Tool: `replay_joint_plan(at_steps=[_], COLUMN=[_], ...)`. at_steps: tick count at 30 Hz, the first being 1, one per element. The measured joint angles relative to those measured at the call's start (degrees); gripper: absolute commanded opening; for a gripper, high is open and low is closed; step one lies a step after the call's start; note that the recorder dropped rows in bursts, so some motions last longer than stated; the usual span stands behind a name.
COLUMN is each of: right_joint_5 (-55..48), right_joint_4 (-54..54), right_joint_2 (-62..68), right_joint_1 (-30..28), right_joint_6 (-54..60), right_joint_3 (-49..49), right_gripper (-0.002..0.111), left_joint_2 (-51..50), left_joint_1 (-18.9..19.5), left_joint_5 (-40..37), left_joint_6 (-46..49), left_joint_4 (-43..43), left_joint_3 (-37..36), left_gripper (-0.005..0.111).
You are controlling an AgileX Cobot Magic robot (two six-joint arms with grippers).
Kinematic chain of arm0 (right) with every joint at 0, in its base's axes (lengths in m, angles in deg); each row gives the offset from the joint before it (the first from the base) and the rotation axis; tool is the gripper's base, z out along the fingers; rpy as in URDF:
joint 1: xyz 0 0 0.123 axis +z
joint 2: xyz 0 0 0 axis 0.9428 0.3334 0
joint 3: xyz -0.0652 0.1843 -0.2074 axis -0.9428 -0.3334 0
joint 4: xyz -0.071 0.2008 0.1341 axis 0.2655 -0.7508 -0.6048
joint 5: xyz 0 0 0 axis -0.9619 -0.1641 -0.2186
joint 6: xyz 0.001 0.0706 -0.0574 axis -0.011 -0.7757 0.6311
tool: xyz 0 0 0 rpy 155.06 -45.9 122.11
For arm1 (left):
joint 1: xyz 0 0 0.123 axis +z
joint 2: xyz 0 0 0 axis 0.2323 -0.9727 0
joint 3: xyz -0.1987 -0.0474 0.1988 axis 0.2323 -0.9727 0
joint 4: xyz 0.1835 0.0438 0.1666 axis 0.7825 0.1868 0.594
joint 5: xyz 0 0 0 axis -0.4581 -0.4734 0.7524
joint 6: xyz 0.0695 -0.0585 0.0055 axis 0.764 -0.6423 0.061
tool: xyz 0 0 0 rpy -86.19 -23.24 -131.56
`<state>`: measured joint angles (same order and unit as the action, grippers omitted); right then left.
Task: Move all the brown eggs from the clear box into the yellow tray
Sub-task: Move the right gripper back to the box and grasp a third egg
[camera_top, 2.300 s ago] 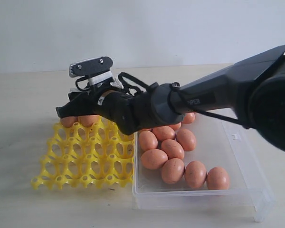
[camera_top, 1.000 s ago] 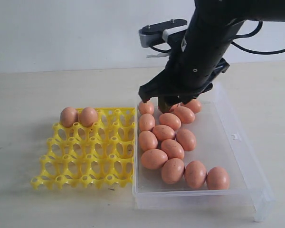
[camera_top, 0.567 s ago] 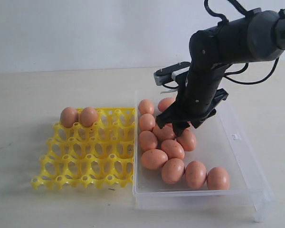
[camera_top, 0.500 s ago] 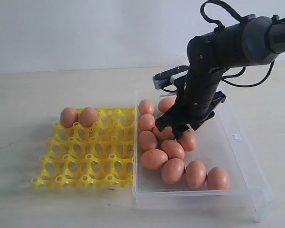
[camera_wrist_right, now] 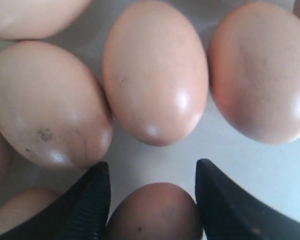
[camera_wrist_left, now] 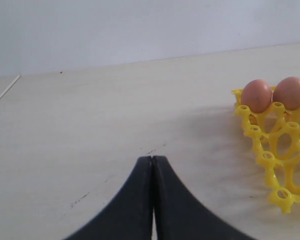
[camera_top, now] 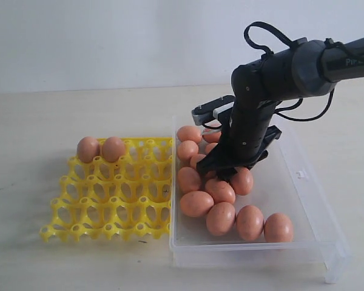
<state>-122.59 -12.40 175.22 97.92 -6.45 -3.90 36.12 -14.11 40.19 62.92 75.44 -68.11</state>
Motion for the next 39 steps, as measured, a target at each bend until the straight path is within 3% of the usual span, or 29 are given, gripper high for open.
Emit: replay_joint_plan(at_steps=[20,23,27,39], right_joint_5=[-1.3,-1.4,-1.6,-2.0], right_joint_4=[-2.5,-2.5,-2.5,-3.1], right_joint_2=[0.3,0.3,0.3,0.0], right_joint_1=[0.0,0.0,0.0,0.0], right_joint_6=[-5.9,-6.7,-6.7,-4.2], right_joint_3=[0.1,0.1,0.1,0.1], right_gripper=[0.049,0.036,0.000,0.000], left_joint_2=[0.0,0.0,0.0,0.0], left_joint_1=[0.0,0.0,0.0,0.0], left_joint_5=[0.0,0.0,0.0,0.0], left_joint_6=[0.0,0.0,0.0,0.0], left_joint_4=[0.0,0.0,0.0,0.0], left_joint_3=[0.0,0.0,0.0,0.0], left_gripper=[0.000,0.000,0.000,0.000])
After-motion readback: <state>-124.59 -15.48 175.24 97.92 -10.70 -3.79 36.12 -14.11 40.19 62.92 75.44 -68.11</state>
